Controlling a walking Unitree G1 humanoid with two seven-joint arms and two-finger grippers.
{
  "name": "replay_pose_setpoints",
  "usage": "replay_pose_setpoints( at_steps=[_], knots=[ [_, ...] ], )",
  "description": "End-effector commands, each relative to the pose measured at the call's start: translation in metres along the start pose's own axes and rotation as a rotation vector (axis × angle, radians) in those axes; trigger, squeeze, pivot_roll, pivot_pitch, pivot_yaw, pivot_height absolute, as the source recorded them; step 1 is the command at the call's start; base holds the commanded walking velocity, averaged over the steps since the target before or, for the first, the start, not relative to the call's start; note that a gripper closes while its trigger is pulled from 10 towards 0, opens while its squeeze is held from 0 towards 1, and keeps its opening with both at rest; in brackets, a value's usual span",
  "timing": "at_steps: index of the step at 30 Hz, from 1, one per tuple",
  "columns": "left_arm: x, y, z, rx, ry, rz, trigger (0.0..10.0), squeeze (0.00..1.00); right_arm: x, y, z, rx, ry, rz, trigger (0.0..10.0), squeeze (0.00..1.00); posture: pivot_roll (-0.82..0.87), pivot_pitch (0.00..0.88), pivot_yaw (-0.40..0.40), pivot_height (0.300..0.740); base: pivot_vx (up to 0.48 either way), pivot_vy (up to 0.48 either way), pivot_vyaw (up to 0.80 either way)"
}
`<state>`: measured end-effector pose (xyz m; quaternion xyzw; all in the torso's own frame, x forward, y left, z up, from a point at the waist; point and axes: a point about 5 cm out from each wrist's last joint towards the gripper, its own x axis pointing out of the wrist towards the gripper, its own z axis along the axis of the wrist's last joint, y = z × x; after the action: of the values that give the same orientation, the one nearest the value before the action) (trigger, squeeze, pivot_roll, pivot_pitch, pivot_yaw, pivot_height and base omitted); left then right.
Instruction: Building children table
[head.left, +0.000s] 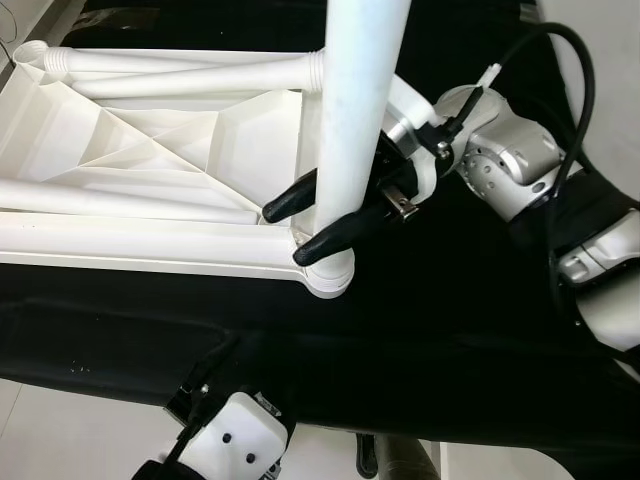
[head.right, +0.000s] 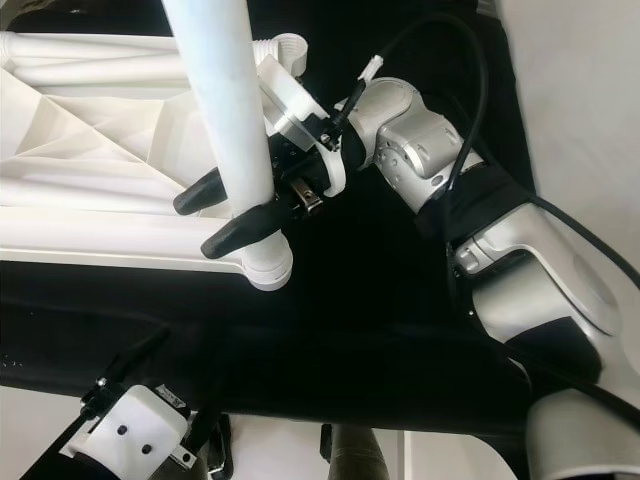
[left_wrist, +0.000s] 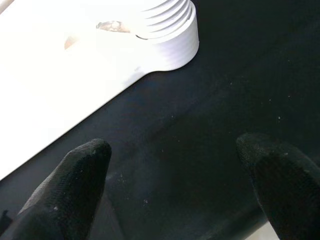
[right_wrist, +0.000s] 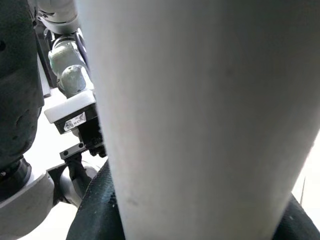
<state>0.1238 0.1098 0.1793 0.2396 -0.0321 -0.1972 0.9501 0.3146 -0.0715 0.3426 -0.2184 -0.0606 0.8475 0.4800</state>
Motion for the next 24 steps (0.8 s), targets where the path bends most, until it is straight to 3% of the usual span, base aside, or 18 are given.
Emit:
replay_pose_setpoints(
  at_steps=[1, 6, 11, 20, 24],
  knots=[
    [-0.002, -0.003, -0.003, -0.003, 0.025, -0.013, 10.0, 0.0, 0.005, 0.006, -0.022, 0.091, 0.052, 0.042, 10.0, 0.0, 0.09, 0.426, -0.023, 0.74, 0.0, 0.0, 0.0],
    [-0.002, -0.003, -0.003, -0.001, 0.024, -0.012, 10.0, 0.0, 0.01, 0.009, -0.026, 0.11, 0.025, 0.065, 10.0, 0.0, 0.09, 0.427, -0.025, 0.74, 0.0, 0.0, 0.0],
    [-0.001, -0.003, -0.003, 0.0, 0.025, -0.008, 10.0, 0.0, 0.009, 0.002, -0.03, 0.096, -0.034, 0.011, 10.0, 0.0, 0.09, 0.425, -0.024, 0.74, 0.0, 0.0, 0.0],
    [0.001, -0.003, -0.005, 0.003, 0.023, -0.009, 10.0, 0.0, -0.004, -0.001, -0.039, 0.089, -0.067, -0.096, 10.0, 0.0, 0.08, 0.412, -0.018, 0.74, 0.0, 0.0, 0.0],
    [0.002, -0.003, -0.006, 0.007, 0.021, -0.009, 10.0, 0.0, -0.015, 0.009, -0.041, 0.086, -0.08, -0.163, 10.0, 0.0, 0.08, 0.4, -0.01, 0.74, 0.0, 0.0, 0.0]
  ],
)
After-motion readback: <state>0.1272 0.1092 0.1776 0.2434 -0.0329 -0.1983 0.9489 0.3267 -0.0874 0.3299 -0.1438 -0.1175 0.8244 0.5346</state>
